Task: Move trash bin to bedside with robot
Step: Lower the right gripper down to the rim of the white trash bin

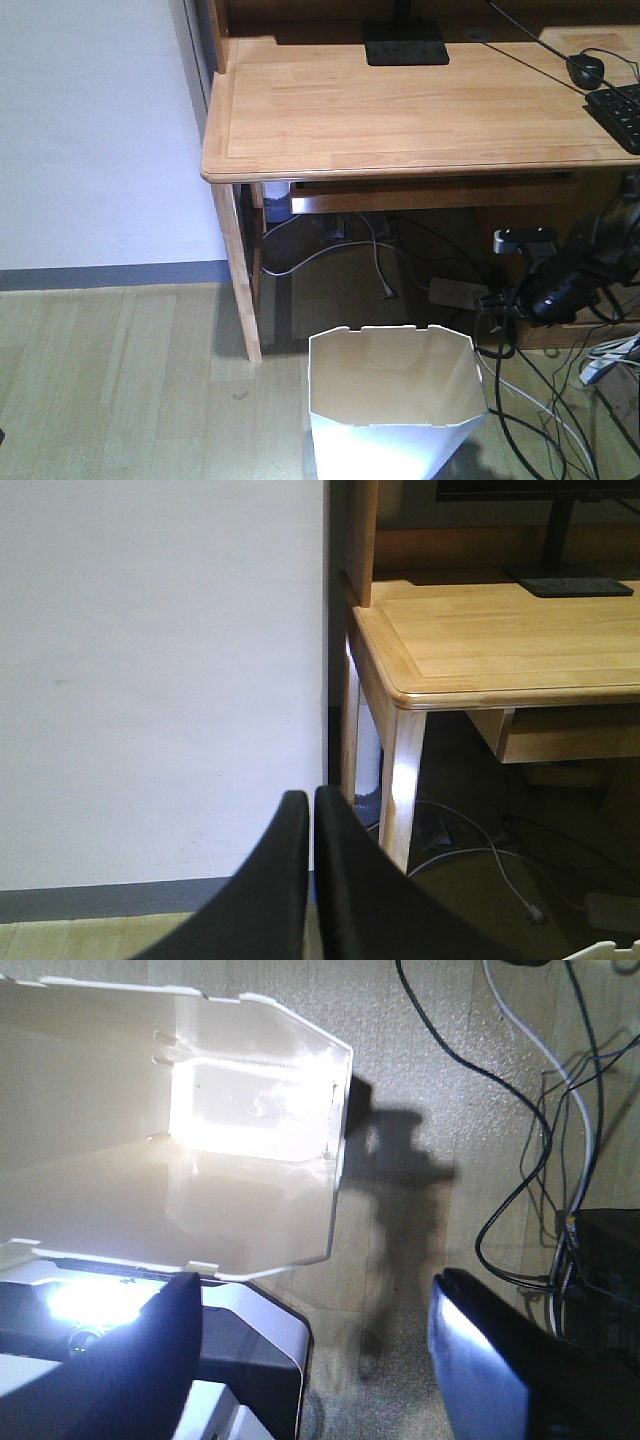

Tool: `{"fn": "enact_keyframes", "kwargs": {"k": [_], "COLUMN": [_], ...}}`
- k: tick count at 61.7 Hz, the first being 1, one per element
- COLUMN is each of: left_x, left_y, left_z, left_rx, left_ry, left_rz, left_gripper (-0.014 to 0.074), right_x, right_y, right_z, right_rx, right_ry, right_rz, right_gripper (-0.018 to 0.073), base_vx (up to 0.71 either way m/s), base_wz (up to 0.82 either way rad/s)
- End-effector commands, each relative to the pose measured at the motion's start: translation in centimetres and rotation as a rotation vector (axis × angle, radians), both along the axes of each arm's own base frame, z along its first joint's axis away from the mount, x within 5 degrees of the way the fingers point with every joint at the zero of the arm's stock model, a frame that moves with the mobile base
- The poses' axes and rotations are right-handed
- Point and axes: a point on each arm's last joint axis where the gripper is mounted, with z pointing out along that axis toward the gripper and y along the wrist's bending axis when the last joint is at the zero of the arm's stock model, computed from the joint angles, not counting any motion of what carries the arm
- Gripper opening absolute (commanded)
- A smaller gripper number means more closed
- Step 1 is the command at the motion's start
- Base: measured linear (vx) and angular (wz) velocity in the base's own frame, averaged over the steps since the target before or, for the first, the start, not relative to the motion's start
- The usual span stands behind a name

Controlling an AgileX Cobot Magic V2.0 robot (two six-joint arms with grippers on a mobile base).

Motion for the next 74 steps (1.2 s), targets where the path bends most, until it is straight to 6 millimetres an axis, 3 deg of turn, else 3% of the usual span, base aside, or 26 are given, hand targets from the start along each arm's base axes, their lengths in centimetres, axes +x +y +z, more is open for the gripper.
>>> {"fn": "enact_keyframes", "kwargs": {"k": [1,20,45,74], "left_x": [0.1,0.1,0.1,0.1], "left_y": [0.0,0.0,0.0,0.0], "left_z": [0.1,0.1,0.1,0.1], "left_rx": [-0.008,-0.008,-0.008,-0.008], "left_ry": [-0.065,-0.065,-0.065,-0.065], "left_rz": [0.000,0.000,0.000,0.000], "left_gripper": [-0.0007,-0.0007,-0.0007,-0.0007], "right_x": [1.6,3.5,3.3,4.9], "right_y": [-0.4,-0.4,-0.6,-0.5], "right_z": [-0.6,-6.3,-13.6,-19.4], "right_rx": [-0.008,0.010,-0.001,0.029], "right_ry": [-0.048,0.010,0.073,0.127], "right_rz": [0.001,-0.023,-0.022,-0.005], "right_gripper": [0.0484,0.0558,0.0564,0.0564], "base_vx": [0.00,0.00,0.00,0.00], "base_wz": [0.00,0.00,0.00,0.00]}}
